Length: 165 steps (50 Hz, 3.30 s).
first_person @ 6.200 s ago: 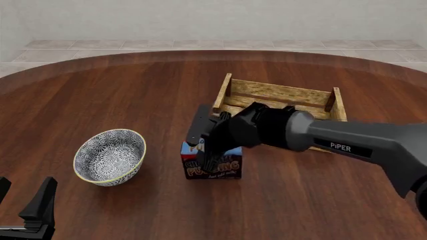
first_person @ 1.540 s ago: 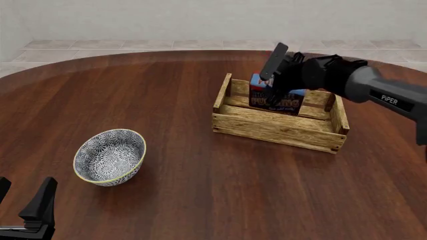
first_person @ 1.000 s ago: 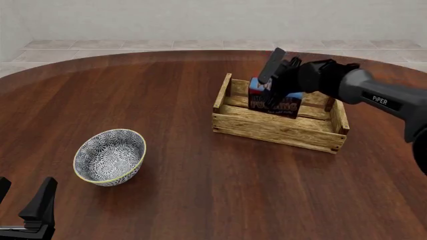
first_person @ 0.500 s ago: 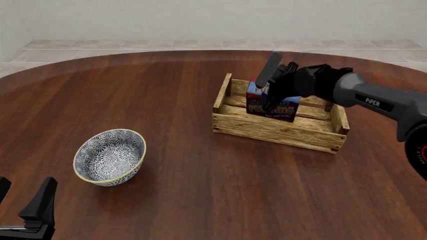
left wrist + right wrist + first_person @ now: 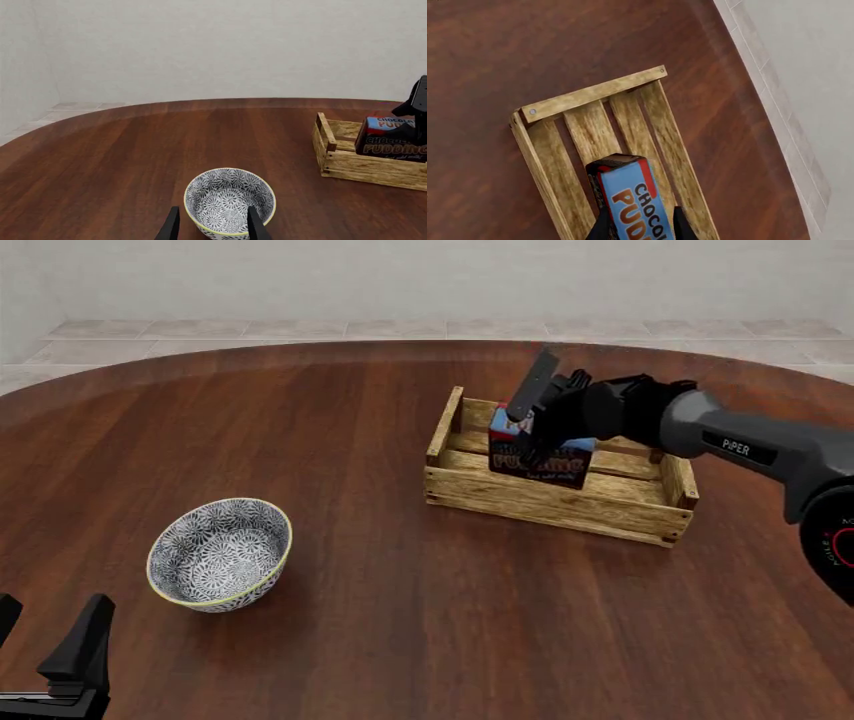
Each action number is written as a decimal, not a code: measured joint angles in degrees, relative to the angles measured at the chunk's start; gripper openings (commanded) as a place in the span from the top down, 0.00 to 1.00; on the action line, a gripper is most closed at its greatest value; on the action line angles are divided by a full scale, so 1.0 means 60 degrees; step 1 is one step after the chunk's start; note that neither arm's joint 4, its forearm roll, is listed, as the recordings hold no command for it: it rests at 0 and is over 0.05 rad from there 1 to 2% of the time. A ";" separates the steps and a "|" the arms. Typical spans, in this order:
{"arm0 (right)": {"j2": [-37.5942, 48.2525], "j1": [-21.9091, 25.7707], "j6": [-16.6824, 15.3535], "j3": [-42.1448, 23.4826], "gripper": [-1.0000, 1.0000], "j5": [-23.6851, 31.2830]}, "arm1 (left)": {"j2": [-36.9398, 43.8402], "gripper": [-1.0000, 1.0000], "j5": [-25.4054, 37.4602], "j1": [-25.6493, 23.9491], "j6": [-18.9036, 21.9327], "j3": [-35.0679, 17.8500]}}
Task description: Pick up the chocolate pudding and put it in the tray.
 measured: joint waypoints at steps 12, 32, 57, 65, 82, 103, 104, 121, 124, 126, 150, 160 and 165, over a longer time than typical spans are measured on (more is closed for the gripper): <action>0.0092 0.0009 0.0023 0.0009 1.00 -0.0074 | 0.0000 0.00 0.0000 0.0000 0.0000 0.0000; 0.0195 0.0064 0.0079 0.0041 1.00 -0.0166 | 0.0000 0.00 0.0000 0.0000 0.0000 0.0000; 0.0311 0.0080 0.0145 0.0063 1.00 -0.0256 | 0.0000 0.00 0.0000 0.0001 0.0000 0.0000; 0.0388 0.0083 0.0184 0.0074 1.00 -0.0317 | -0.0001 0.00 0.0000 0.0001 0.0000 0.0000; 0.0525 0.0081 0.0252 0.0028 1.00 -0.0391 | 0.0000 0.00 0.0000 0.0001 0.0001 0.0000; 0.0650 0.0057 0.0336 0.0029 1.00 -0.0523 | 0.0000 0.00 0.0000 0.0000 0.0000 0.0000; 0.0658 0.0053 0.0337 0.0023 1.00 -0.0527 | 0.0000 0.00 0.0000 0.0000 0.0000 0.0000; 0.0730 0.0027 0.0426 -0.0046 1.00 -0.0587 | 0.0000 0.00 0.0000 0.0000 0.0000 0.0000; 0.0744 0.0024 0.0444 -0.0065 1.00 -0.0586 | 0.0000 0.00 0.0000 0.0000 0.0000 0.0000; 0.0750 0.0024 0.0452 -0.0075 1.00 -0.0581 | 0.0000 0.00 0.0000 0.0001 0.0000 0.0000; 0.0938 -0.0069 0.0840 -0.0459 0.00 -0.0305 | 0.0000 0.00 0.0000 0.0001 0.0001 0.0000; 0.0869 -0.0066 0.0983 -0.0617 0.00 -0.0117 | 0.0000 0.00 0.0000 0.0000 0.0000 0.0000; 0.0756 -0.0028 0.1024 -0.0657 0.00 -0.0015 | 0.0000 0.00 0.0000 0.0000 0.0000 0.0000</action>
